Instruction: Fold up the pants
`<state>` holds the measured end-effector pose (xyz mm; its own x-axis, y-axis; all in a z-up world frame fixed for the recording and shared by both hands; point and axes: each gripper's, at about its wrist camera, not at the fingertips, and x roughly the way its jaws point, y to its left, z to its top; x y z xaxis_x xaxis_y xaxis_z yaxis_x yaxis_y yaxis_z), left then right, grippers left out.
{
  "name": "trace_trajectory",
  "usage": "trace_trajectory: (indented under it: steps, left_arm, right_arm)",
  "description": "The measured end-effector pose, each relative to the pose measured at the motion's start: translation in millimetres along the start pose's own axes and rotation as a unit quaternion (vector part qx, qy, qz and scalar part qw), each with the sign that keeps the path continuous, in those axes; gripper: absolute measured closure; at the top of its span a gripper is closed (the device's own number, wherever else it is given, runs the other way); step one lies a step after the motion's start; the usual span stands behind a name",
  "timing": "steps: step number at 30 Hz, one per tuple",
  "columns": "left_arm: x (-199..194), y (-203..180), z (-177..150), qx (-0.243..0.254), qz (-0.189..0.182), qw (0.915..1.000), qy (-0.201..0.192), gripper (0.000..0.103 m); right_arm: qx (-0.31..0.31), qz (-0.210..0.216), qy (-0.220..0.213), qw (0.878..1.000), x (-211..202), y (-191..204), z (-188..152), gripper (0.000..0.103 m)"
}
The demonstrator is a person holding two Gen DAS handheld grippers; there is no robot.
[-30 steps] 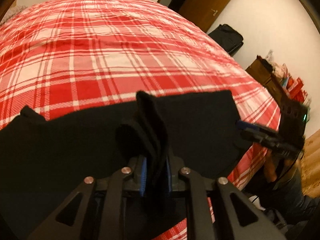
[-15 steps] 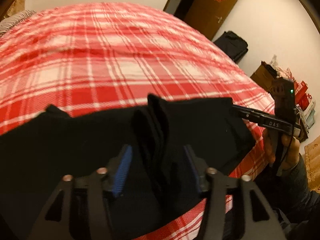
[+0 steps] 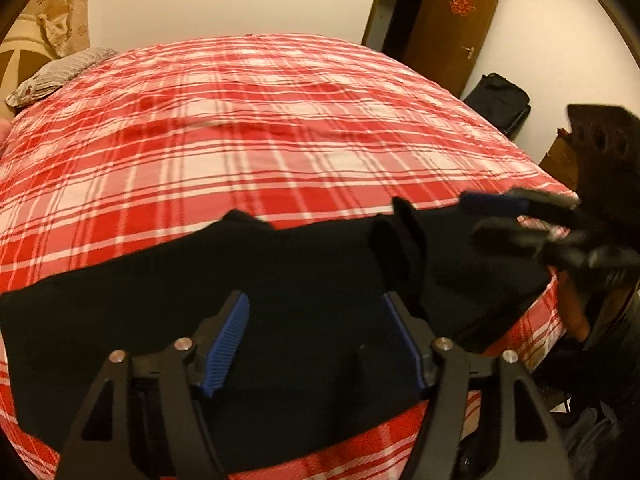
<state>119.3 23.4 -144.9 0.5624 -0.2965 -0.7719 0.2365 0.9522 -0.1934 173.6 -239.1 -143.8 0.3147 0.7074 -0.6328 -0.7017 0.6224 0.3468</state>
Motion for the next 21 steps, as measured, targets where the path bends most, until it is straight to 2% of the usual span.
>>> trace_trajectory:
  steps: [4,6,9,11,14,16,17,18,19,21]
  left_arm:
    - [1,13,-6,-0.018,0.003,0.9998,0.001,0.027]
    - [0,19,-8,-0.028,0.000,0.9996,0.000,0.027]
    - [-1,25,-9,-0.036,0.000,0.9993,-0.002,0.027]
    - [-3,28,-10,-0.039,0.001,0.9992,-0.006,0.027]
    - [-8,32,-11,-0.042,0.008,0.9990,-0.014,0.027]
    - [-9,36,-11,-0.045,0.020,0.9987,-0.015,0.027]
    - [-10,38,-11,-0.046,0.028,0.9984,-0.016,0.027]
    - [-12,41,-10,-0.044,0.040,0.9981,-0.018,0.027]
    - [-14,43,-10,-0.043,0.052,0.9975,-0.020,0.027]
    - [-20,48,-10,-0.036,0.088,0.9951,-0.026,0.027]
  right_arm:
    - [-0.012,0.001,0.060,0.998,42,14,-13,0.048]
    - [-0.008,0.024,0.094,0.995,54,17,-25,0.048]
    - [-0.048,0.022,0.096,0.994,49,32,-38,0.048]
    - [-0.034,0.037,0.101,0.994,41,32,-40,0.048]
    - [-0.023,0.037,0.079,0.996,22,29,-39,0.048]
    - [-0.013,0.036,0.097,0.994,26,27,-43,0.048]
    - [-0.012,0.036,0.120,0.992,32,27,-49,0.048]
    - [-0.030,0.026,0.137,0.990,38,31,-59,0.048]
    - [-0.054,0.015,0.122,0.991,36,37,-62,0.048]
    - [-0.062,0.006,0.119,0.991,33,43,-65,0.048]
